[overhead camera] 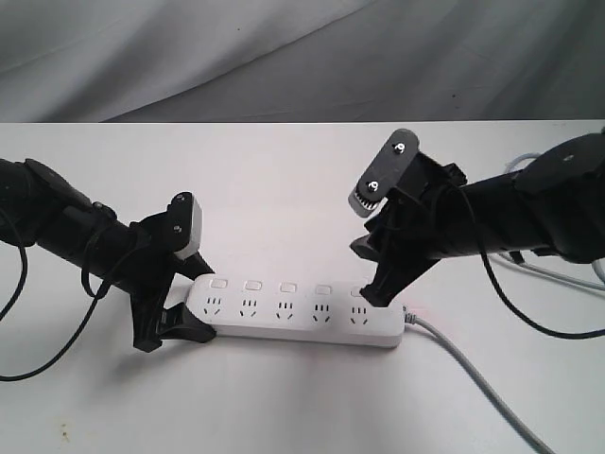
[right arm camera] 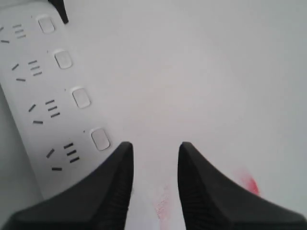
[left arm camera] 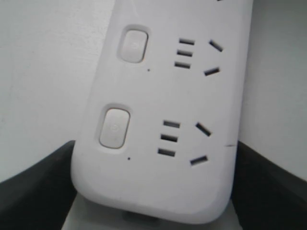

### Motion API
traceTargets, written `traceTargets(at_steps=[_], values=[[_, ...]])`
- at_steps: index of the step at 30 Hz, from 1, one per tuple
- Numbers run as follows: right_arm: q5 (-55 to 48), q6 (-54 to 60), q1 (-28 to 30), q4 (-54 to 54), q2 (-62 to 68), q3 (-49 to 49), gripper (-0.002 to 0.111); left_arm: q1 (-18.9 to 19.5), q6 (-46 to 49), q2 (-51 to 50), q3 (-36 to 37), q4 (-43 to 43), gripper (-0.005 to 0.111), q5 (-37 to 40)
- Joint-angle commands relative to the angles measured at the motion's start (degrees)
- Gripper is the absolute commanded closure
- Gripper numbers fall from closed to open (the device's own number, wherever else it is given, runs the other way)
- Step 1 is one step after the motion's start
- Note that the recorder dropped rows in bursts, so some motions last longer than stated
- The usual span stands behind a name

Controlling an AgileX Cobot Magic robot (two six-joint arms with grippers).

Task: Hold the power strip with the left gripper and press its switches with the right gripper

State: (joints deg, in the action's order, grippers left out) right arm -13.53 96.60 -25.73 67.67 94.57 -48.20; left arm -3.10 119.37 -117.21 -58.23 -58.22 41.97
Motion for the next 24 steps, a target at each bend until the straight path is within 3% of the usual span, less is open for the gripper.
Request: traceTargets(at_steps=[1, 12, 24], values=[[-0.6, 0.3, 0.1, 0.3, -6.9, 0.8, 0.078, -0.2, -0.3, -0.3, 0.0, 0.3, 0.056, 0.0], [0.7, -2.1, 0.1, 2.3, -31.8, 13.5, 0.078, -0.2, -0.3, -0.3, 0.0, 0.3, 0.056, 0.0], [0.7, -22.8, 0.1, 2.4, -66.5, 33.3, 0.078, -0.2, -0.5, -0.3, 0.0, 0.3, 0.056, 0.0]])
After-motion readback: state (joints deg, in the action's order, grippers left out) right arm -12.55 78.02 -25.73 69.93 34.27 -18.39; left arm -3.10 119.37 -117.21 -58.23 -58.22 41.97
